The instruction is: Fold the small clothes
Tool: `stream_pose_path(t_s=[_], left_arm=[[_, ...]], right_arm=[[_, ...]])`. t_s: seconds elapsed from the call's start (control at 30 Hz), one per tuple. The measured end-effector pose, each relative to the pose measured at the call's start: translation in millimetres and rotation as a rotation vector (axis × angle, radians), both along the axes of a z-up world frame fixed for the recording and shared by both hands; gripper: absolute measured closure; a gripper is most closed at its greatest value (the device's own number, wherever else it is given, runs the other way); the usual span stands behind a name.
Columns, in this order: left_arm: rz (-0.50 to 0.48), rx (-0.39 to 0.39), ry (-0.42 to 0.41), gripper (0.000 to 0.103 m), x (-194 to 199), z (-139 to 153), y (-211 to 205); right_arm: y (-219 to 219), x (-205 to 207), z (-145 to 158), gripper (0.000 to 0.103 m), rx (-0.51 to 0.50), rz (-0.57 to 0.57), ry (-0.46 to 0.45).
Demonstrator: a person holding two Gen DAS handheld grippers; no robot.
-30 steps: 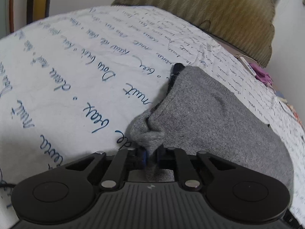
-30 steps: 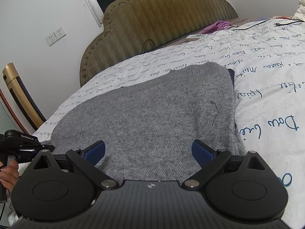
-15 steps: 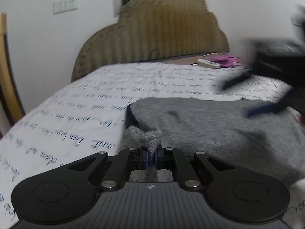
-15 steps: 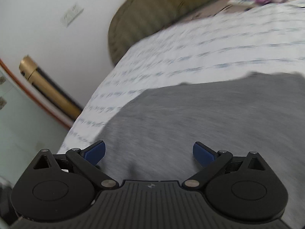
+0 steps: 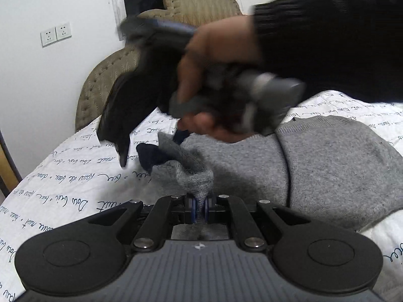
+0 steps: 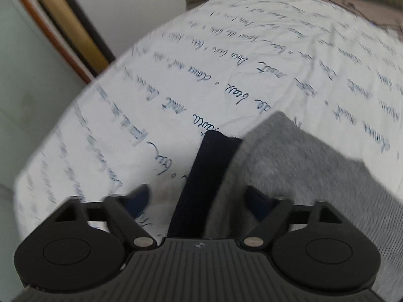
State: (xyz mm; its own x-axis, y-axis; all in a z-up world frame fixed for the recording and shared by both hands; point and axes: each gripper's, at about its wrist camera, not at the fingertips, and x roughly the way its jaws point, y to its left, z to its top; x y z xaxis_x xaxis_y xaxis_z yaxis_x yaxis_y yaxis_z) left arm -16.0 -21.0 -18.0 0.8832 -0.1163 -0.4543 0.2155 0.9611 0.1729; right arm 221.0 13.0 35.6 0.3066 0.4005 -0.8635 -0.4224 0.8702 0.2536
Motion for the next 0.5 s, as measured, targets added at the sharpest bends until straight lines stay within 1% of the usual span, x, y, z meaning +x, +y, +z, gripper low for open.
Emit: stream_pose_path(t_s=[0.07,0.1,0.13,0.17,0.2,0.23,0.33,0.4,0.5], left_arm=[[-0.001,0.005,0.000,0.098,1.1,-0.7,-0.5],[0.000,0.007,0.001,0.098,1.9,-1.0,-0.5],[0.001,0.008,0.003,0.098,2.5,-1.0,-0.5],[0.002,0.009,0.003,0.098,3.3,-0.3,0.0],[0.001,0.011,0.001,0.098,2.6,0.1,-1.0],[-0.003,0.014,-0.002,0.098,2.5,0.4,-0.3],[-0.023,0.021,-0.018,0.097,-1.6,3.7,-5.3],[-0.048,0.020,-0.037,0.097,-8.3,8.6,-10.2],[-0.119,0.023,-0.082,0.097,-18.8,20.2,-27.1]], right_arm=[[9.7,6.1,-10.0,0.033,-0.078,0.025,0.002],[11.2,7.7,-13.8,0.039,-0.097,0.025,0.007],[9.4,9.2,-16.0,0.049,-0.099,0.028,0.007],[7.2,9.4,-17.1,0.055,-0.097,0.030,0.000],[2.7,8.9,-16.3,0.070,-0.091,0.030,-0.011],[-4.7,8.8,-14.2,0.079,-0.072,0.027,-0.016],[-37.9,7.5,-2.8,0.085,0.044,-0.013,-0.013],[-67.5,0.8,7.5,0.086,0.126,-0.058,-0.030],[-122.3,-17.4,26.2,0.086,0.238,-0.127,-0.067]])
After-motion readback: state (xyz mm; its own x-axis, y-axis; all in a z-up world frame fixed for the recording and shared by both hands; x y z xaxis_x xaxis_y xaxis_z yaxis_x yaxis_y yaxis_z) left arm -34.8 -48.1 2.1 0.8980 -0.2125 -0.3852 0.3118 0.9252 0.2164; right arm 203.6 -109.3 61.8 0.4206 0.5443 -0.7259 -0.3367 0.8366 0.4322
